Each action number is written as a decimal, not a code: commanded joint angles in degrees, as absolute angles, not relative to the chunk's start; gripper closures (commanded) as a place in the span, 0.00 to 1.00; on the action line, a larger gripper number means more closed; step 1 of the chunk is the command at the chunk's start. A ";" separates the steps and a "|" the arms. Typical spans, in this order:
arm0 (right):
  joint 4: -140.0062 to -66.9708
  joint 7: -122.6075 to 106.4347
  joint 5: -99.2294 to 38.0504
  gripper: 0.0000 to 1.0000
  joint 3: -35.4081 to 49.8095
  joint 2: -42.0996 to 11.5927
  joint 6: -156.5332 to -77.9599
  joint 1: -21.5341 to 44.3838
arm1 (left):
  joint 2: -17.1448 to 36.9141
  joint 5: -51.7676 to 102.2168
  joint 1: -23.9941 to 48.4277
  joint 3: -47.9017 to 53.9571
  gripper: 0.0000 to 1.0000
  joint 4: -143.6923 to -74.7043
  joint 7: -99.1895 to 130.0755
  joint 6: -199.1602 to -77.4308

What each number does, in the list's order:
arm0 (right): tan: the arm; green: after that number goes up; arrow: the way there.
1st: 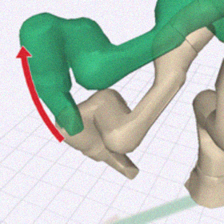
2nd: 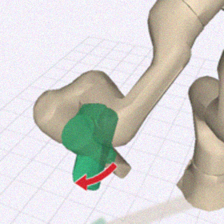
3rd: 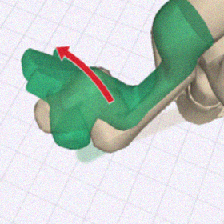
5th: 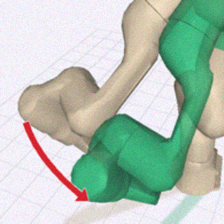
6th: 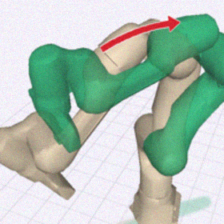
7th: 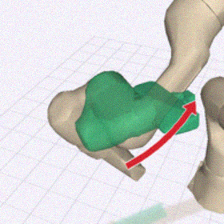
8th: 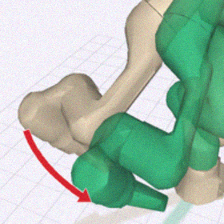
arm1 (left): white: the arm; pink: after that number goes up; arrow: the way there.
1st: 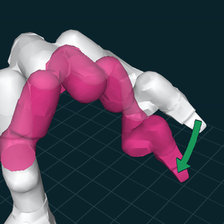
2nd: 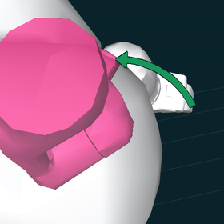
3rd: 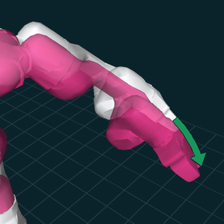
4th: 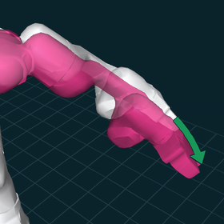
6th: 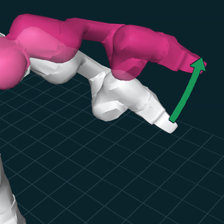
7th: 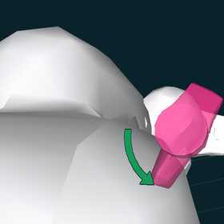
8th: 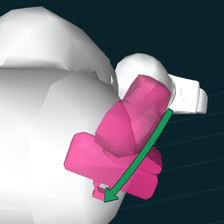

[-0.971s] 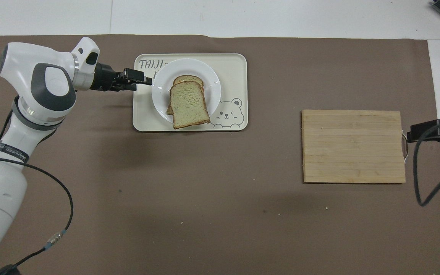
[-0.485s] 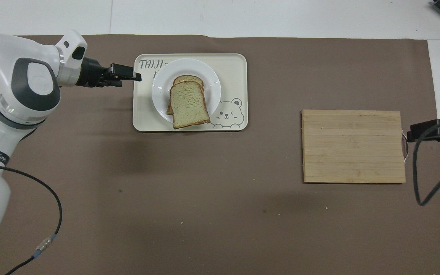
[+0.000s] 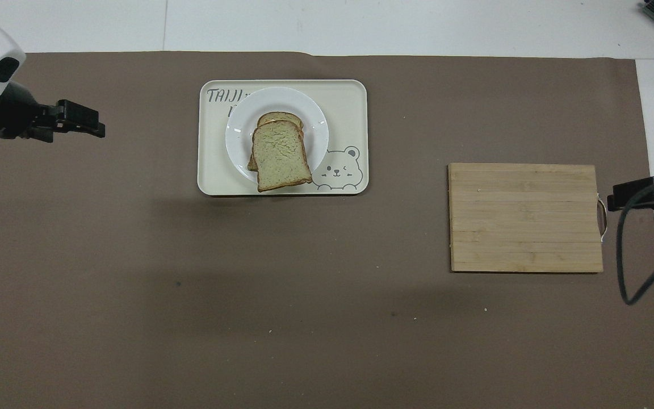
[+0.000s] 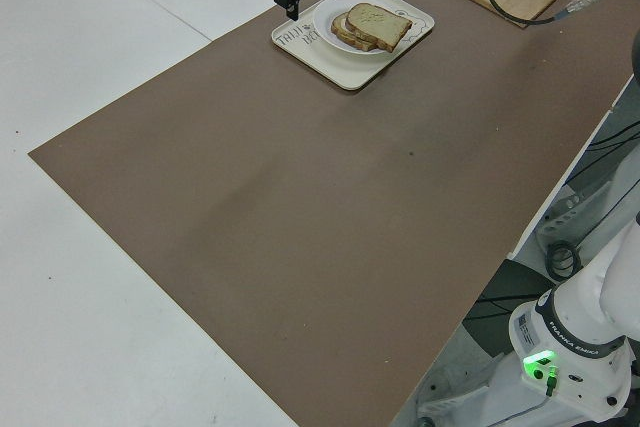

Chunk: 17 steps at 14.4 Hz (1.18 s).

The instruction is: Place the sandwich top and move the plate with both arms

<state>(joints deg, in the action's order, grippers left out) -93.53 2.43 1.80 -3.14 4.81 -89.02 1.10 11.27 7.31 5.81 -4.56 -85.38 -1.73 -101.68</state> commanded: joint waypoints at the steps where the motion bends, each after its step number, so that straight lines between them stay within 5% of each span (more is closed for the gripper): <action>1: -94.48 2.20 1.05 0.00 -2.81 5.62 -90.00 0.61 | 5.38 2.21 6.24 -4.75 0.00 -87.71 -1.41 -97.75; 6: -94.48 2.02 1.05 0.00 -2.81 5.62 -90.00 0.53 | 0.36 -1.93 7.03 -4.04 0.00 -86.93 -1.76 -90.45; 10: -94.57 2.02 1.05 0.00 -2.81 5.63 -90.00 0.53 | -5.70 -1.67 7.12 -3.60 0.00 -95.96 -1.76 -94.21; 17: -94.57 1.93 1.05 0.00 -2.81 5.63 -90.09 0.53 | -5.89 -2.11 7.03 -3.52 0.00 -94.04 -1.50 -89.21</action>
<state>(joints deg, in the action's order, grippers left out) -93.53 2.43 1.74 -3.07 4.81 -89.02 1.12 -4.44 -0.77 6.46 -3.37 -93.04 -1.81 -90.19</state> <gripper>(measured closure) 0.000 0.000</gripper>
